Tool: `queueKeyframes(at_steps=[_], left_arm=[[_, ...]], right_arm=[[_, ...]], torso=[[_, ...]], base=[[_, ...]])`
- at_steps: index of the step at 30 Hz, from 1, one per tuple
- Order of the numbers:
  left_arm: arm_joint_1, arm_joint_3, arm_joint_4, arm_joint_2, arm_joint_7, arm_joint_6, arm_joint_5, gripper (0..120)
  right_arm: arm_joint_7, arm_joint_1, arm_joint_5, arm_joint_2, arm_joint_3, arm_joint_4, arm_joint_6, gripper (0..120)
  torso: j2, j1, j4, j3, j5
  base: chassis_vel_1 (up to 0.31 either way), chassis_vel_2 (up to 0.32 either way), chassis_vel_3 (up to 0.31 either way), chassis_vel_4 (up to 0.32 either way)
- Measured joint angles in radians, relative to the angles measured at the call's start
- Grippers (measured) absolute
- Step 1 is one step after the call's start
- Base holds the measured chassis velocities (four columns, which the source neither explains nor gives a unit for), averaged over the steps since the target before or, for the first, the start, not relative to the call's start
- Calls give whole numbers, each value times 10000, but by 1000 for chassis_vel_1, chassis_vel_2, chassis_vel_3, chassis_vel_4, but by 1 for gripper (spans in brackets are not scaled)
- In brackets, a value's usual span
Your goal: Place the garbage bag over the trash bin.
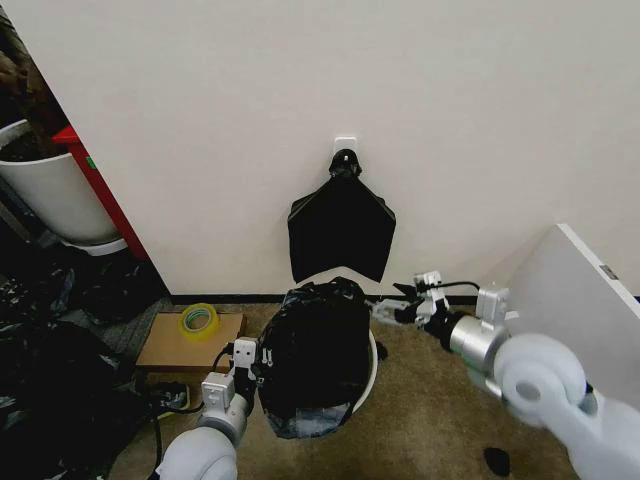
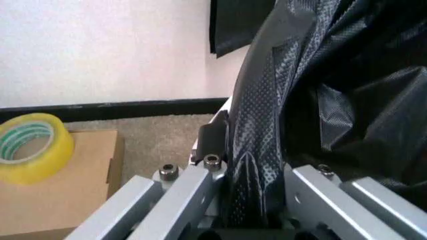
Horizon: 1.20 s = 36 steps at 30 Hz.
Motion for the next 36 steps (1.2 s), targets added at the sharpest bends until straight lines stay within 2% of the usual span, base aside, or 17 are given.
queueKeyframes(at_steps=[2,4,7,8,12,13,16,17,20,21,25,27,30,36], left_arm=[[-52,38,39,-110,-26,0,-6,1],[-56,38,43,-126,-34,2,-15,1],[-38,11,21,-153,-55,18,-83,1],[-38,11,21,-153,-55,18,-83,1],[-20,-38,-95,-133,-59,19,-105,1],[-20,-38,-95,-133,-59,19,-105,1],[1,-48,-132,-125,-59,19,-117,1],[1,-48,-132,-125,-59,19,-117,1],[24,-50,-132,-171,-58,-12,-133,1],[24,-50,-132,-171,-58,-12,-133,1],[-7,-51,-78,-189,-58,-159,-370,1],[-28,-51,-63,-190,-60,-183,-452,1],[-85,-50,8,-235,-125,-205,-632,1],[-94,-84,10,-272,-178,-250,-1155,1]], right_arm=[[-28,-641,-1185,365,-142,190,-4,100],[-48,-771,-1370,447,-164,193,-4,100],[-76,-1131,-1825,796,-240,110,69,87],[-76,-1131,-1825,796,-240,110,69,87],[36,-1183,-2094,1045,-412,-175,187,67],[36,-1183,-2094,1045,-412,-175,187,67],[210,-1235,-2150,1180,-447,-250,292,53],[210,-1235,-2150,1180,-447,-250,292,53],[370,-1261,-2175,1436,-375,-247,332,38],[370,-1261,-2175,1436,-375,-247,332,38],[477,-1408,-2116,1574,-162,-191,386,19],[488,-1452,-2118,1574,-105,-173,400,16],[495,-1545,-2126,1574,55,-150,448,3],[537,-1599,-2141,1575,144,-163,463,0]], torso=[[0,0,1,0,1],[0,0,0,0,1],[0,0,1,0,1],[0,0,1,0,1],[0,0,2,0,1],[0,0,2,0,1],[0,0,2,0,0],[0,0,2,0,0],[0,0,3,0,0],[0,0,3,0,0],[0,0,3,0,1],[0,0,2,0,1],[0,0,2,0,1],[0,0,2,0,2]], base=[[0,0,0,0],[0,0,0,0],[0,0,0,0],[0,0,0,0],[0,0,0,0],[0,0,0,0],[0,0,0,0],[0,0,0,0],[0,0,0,0],[0,0,0,0],[0,0,0,0],[0,0,0,0],[0,0,0,0],[0,0,0,0]])
